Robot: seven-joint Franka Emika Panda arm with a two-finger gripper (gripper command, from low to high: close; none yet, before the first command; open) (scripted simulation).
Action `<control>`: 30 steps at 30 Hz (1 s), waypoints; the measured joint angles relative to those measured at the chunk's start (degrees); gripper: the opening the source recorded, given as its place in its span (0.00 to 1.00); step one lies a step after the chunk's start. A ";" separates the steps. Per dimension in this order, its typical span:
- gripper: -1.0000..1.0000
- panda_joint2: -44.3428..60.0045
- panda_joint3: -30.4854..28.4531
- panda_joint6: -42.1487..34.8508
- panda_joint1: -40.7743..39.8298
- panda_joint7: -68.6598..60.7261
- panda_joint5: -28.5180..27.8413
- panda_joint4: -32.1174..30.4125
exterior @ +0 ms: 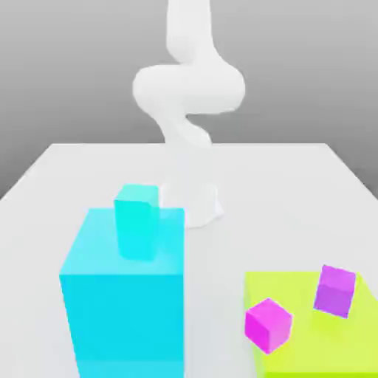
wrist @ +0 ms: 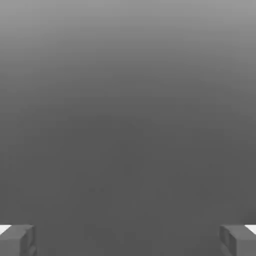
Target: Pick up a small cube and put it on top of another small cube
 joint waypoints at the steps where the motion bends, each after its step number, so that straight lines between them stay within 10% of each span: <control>1: 0.50 2.25 -0.52 0.42 -0.51 0.40 0.10 0.42; 30: 0.50 63.05 -13.26 11.36 -16.90 5.16 11.14 11.90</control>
